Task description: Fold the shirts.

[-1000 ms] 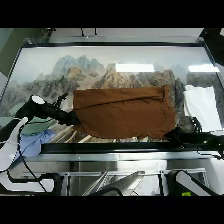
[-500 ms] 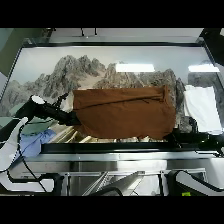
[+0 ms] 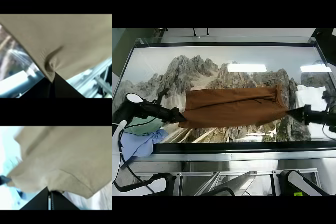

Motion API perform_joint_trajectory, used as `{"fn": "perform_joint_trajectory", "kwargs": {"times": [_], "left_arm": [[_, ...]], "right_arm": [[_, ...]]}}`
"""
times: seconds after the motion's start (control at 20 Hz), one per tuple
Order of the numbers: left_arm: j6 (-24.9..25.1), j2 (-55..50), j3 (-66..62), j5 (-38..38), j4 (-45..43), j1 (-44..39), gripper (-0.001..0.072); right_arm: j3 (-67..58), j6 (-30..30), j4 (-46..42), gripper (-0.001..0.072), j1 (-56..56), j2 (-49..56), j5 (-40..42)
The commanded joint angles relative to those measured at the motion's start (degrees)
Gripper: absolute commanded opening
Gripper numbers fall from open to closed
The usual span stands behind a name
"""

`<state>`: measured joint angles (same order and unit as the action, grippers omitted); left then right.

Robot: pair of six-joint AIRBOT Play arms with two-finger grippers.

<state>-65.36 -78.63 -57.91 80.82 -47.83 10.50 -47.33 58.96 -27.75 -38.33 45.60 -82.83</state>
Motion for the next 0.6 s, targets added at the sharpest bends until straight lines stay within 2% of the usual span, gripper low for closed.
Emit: {"fn": "perform_joint_trajectory", "kwargs": {"times": [0.0,0.3,0.55], "left_arm": [[-2.12,1.20,-4.50,-0.33,0.07,2.23,0.0013],[-4.70,-13.29,-22.95,-1.18,-0.70,-4.96,0.0013],[-7.89,-26.88,-35.26,-3.43,-0.70,-6.34,0.0013]], "right_arm": [[-8.92,0.79,5.14,0.0019,1.81,5.09,2.58],[-15.32,-5.09,5.11,0.0019,16.02,25.09,15.89],[-25.59,-7.58,4.98,0.0019,20.31,41.42,22.40]]}}
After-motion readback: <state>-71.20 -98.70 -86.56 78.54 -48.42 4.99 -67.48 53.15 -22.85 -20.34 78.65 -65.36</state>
